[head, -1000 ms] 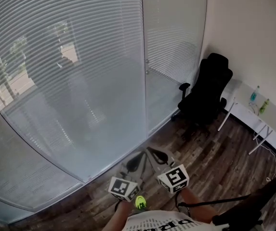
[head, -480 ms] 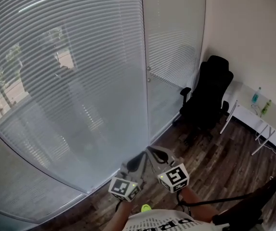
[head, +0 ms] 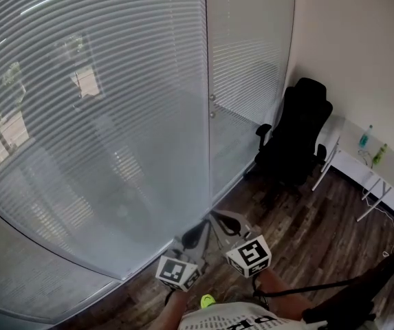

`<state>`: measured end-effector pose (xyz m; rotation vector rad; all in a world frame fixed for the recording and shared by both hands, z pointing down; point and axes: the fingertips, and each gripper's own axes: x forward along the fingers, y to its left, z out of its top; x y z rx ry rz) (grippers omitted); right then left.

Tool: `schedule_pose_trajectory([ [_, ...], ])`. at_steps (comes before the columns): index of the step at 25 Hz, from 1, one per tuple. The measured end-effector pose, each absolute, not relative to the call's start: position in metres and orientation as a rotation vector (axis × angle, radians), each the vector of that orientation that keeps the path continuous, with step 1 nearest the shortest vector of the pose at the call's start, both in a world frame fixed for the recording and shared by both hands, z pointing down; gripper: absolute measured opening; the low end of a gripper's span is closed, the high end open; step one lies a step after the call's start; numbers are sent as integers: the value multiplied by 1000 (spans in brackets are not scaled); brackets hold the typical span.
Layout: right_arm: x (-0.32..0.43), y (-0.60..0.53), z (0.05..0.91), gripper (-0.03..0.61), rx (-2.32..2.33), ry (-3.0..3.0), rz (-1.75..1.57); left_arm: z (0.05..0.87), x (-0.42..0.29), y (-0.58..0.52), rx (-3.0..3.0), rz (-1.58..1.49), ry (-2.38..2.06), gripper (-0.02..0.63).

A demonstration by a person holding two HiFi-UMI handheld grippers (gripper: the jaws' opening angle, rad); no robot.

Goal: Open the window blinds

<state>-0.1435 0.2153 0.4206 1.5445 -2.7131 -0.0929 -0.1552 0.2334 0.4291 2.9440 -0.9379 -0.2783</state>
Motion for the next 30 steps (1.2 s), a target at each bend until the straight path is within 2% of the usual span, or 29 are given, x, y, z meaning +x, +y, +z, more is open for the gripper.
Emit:
schedule_pose_trajectory([
  [9, -135, 190, 446, 3, 1467, -2758, -50, 452, -146, 210, 2900, -271, -1014, -8],
  [24, -41, 71, 424, 3, 1347, -2847, -97, 434, -51, 89, 2878, -251, -1185, -8],
  [30, -31, 48, 423, 4, 1248, -2872, -128, 431, -40, 61, 2855, -267, -1279, -8],
])
